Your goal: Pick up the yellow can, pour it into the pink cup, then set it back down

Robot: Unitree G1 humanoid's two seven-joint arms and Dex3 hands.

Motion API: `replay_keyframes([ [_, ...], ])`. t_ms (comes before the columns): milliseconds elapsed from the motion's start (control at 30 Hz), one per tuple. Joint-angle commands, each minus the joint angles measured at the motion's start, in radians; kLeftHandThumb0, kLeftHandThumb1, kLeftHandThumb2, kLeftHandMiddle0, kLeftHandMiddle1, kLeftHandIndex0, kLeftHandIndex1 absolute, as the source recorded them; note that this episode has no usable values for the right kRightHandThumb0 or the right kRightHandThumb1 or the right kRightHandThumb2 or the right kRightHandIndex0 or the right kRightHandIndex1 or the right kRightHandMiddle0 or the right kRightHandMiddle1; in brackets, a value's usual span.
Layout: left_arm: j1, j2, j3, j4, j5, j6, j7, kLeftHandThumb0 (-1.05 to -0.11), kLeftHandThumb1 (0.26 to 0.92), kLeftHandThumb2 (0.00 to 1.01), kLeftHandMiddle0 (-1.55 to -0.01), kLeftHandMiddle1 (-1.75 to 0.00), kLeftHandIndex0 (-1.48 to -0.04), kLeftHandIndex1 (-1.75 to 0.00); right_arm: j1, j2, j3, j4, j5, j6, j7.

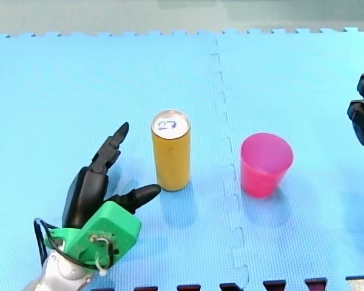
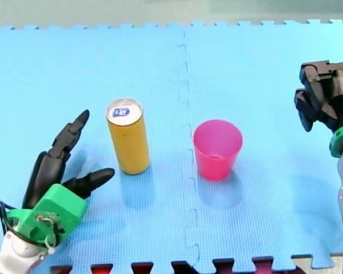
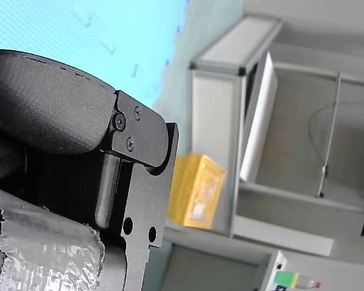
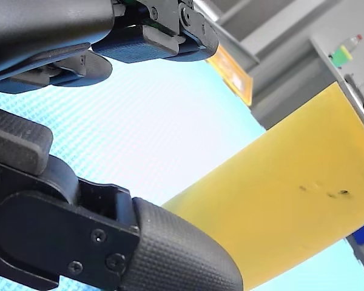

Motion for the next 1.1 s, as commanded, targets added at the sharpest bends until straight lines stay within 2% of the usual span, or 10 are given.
replay_keyframes([
  [0, 0.014, 0.017, -0.001, -0.022, -0.002, -0.023, -0.011, -1.048, 0.921, 0.08, -0.27, 0.0, -0.27, 0.0, -0.006, -0.002, 0.001, -0.001, -0.002, 0.003, -0.004],
  [233, 0.053, 0.053, 0.018, -0.111, -0.031, -0.054, -0.074, -1.048, 0.918, 0.06, -0.25, 0.0, -0.27, 0.0, -0.008, -0.002, 0.003, 0.001, -0.005, 0.002, -0.011],
  [400, 0.1, 0.087, 0.042, -0.24, -0.025, -0.073, -0.061, -1.048, 0.912, 0.04, -0.25, 0.0, -0.27, 0.0, -0.009, -0.003, 0.002, 0.002, -0.005, 0.003, -0.012],
  [633, 0.092, 0.059, 0.081, -0.263, -0.077, -0.084, -0.065, -1.048, 0.912, 0.03, -0.24, 0.0, -0.27, 0.0, -0.009, -0.004, -0.001, 0.012, -0.005, 0.004, -0.012],
  [900, 0.066, 0.022, 0.103, -0.237, -0.104, -0.062, -0.078, -1.048, 0.916, 0.02, -0.24, 0.0, -0.27, 0.0, -0.007, -0.013, -0.002, 0.01, -0.005, 0.014, -0.01],
  [1067, 0.028, 0.026, 0.128, -0.22, -0.13, -0.05, -0.087, -1.048, 0.92, 0.02, -0.25, 0.0, -0.26, 0.0, -0.008, -0.015, -0.004, 0.008, -0.003, 0.021, -0.011],
])
